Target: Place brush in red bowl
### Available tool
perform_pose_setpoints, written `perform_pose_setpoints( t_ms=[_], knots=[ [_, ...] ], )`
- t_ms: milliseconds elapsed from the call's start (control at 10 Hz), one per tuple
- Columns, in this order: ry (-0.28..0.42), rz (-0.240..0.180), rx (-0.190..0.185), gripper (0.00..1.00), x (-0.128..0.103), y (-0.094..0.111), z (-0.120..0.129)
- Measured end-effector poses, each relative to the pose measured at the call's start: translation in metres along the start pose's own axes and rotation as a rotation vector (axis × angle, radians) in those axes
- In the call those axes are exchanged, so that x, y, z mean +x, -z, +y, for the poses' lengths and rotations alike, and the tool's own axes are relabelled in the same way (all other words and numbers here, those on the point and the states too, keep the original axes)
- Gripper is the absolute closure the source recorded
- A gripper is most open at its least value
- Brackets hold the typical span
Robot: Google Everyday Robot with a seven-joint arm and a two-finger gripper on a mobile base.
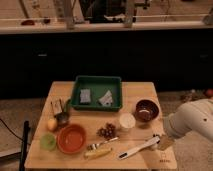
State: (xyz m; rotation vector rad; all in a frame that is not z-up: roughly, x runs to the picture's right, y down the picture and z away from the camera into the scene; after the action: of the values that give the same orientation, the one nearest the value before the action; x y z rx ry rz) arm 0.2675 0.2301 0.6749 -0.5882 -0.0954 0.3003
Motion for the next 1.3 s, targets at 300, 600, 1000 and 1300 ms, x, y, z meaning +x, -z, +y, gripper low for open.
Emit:
perform_pose_setpoints(
  t_ms=[300,600,1000,1300],
  knots=[
    [0.075,0.012,-0.012,0.20,-0.003,-0.020,0.011],
    [0.124,0.028,-0.033,0.20,-0.011,-0.042,0.015],
    [0.168,0.039,-0.076,0.20,-0.021,-0.073,0.021],
    [0.170,0.035,-0.105,0.20,-0.019,-0.092,0.025]
  ],
)
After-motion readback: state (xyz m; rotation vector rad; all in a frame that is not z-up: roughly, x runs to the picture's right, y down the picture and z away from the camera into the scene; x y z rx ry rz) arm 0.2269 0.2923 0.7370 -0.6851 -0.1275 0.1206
